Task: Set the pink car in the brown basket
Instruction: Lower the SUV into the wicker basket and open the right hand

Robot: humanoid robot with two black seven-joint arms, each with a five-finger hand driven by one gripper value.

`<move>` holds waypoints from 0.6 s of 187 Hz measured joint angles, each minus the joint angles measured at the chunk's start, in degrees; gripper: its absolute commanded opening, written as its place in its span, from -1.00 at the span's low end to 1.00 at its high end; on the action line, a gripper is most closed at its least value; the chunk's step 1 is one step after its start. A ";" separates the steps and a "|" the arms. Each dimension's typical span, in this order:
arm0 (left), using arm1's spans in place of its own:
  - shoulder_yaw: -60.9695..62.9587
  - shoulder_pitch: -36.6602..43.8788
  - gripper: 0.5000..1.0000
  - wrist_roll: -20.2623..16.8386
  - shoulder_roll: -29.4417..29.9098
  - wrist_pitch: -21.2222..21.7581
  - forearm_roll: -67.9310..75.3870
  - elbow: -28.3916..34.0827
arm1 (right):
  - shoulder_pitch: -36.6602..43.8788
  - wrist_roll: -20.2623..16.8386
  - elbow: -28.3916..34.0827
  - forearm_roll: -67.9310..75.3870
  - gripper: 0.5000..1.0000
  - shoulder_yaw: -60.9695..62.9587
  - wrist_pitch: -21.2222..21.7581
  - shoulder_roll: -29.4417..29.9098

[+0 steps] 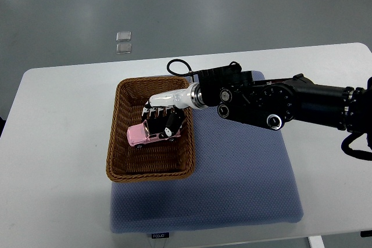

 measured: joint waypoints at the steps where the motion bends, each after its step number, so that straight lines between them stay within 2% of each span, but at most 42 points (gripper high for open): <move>1: 0.00 0.00 1.00 0.00 0.00 0.00 0.00 0.00 | -0.01 0.00 0.00 0.00 -0.89 0.00 0.00 0.01; 4: 0.00 0.01 1.00 0.00 0.00 0.00 0.00 0.00 | -0.02 0.00 0.00 0.00 -0.70 0.00 -0.02 0.03; 13: 0.00 0.02 1.00 0.00 0.00 0.00 0.00 0.00 | -0.10 0.00 -0.01 -0.04 -0.41 0.00 -0.10 0.05; 14: 0.00 0.02 1.00 0.00 0.00 0.00 0.00 0.00 | -0.11 0.00 -0.01 -0.04 -0.30 0.00 -0.12 0.05; 17: 0.00 0.02 1.00 0.00 0.00 0.00 0.00 0.00 | -0.15 0.00 -0.02 -0.05 -0.19 0.01 -0.17 0.06; 18: 0.00 0.02 1.00 0.00 0.00 0.00 0.00 0.00 | -0.17 0.00 -0.02 -0.06 -0.06 0.01 -0.19 0.06; 19: 0.00 0.02 1.00 0.00 0.00 0.00 0.00 0.00 | -0.18 0.00 -0.02 -0.06 -0.06 0.02 -0.21 0.06; 20: 0.00 0.02 1.00 0.00 0.00 0.00 0.00 0.00 | -0.20 0.01 -0.02 -0.06 0.06 0.02 -0.23 0.06; 21: 0.00 0.02 1.00 0.00 0.00 0.00 0.00 0.00 | -0.22 0.01 -0.02 -0.06 0.06 0.03 -0.25 0.06; 22: 0.00 0.02 1.00 0.00 0.00 0.00 0.00 0.00 | -0.23 0.01 -0.02 -0.07 0.17 0.03 -0.27 0.06; 23: 0.00 0.02 1.00 0.00 0.00 0.00 0.00 0.00 | -0.25 0.02 -0.02 -0.07 0.17 0.03 -0.30 0.06; 24: 0.00 0.02 1.00 0.00 0.00 0.00 0.00 0.00 | -0.28 0.03 -0.02 -0.07 0.27 0.04 -0.35 0.06; 31: 0.00 0.02 1.00 0.00 0.00 0.00 0.00 0.00 | -0.35 0.11 -0.02 -0.07 0.45 0.04 -0.58 0.06; 112: 0.00 0.01 1.00 0.00 0.00 0.00 0.00 0.00 | -0.40 0.41 0.06 0.45 0.58 0.35 -1.15 0.68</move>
